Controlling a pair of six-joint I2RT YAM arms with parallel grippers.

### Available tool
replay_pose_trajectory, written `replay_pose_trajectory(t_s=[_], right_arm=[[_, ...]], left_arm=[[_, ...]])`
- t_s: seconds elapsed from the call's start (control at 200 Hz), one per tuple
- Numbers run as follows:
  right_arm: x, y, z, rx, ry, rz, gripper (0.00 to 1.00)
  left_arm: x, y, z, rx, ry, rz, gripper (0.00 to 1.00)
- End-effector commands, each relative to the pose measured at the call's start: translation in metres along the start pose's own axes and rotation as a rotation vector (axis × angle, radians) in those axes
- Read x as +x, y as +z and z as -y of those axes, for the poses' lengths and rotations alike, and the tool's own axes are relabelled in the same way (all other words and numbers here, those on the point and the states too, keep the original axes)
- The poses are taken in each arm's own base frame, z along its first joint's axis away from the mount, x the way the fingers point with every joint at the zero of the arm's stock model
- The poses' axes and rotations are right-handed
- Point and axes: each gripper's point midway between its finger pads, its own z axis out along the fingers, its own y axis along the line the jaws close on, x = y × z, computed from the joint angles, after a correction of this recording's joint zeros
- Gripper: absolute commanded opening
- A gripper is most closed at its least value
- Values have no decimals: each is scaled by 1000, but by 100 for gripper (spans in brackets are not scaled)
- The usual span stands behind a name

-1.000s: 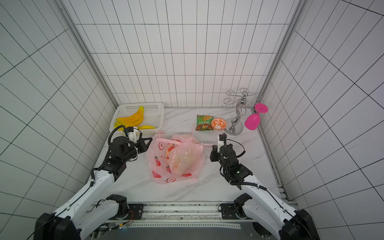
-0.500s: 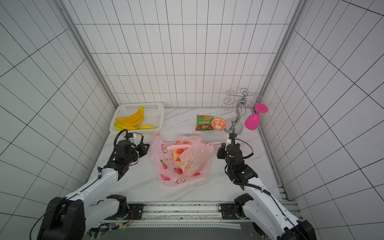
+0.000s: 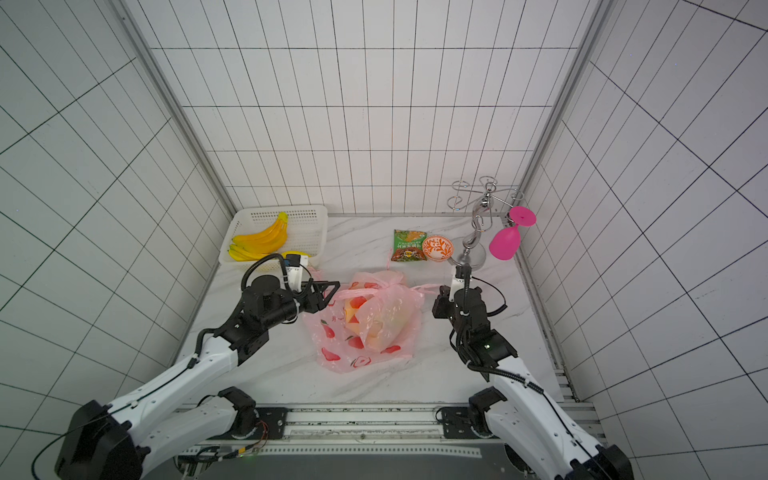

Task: Place the banana into a plastic bag & tie a knot
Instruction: Place the plastic bag at the center of the board.

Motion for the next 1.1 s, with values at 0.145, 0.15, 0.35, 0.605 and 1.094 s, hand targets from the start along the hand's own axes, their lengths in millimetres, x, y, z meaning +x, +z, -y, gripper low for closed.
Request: replay_pose_trajectory(t_s=[0.145,0.15,0.35,0.605,1.094], right_arm=[[-15,-3,-3,-14,10,33,0],[-15,-3,-3,-14,10,32,0],[-18,-2,-5,-19,12,38,0],[-19,-2,-8,-35,18,34,0],[-65,-27,50,279,24,103,0]], left_arm=[[25,18,-1,1,89,-114,72],[26,19,-1,-1,89,-116,73],[43,34,-19,-79,129,-184,75],[46,52,-23,-155,236,-209,65],[-9,52,8,-117,184,-28,0]])
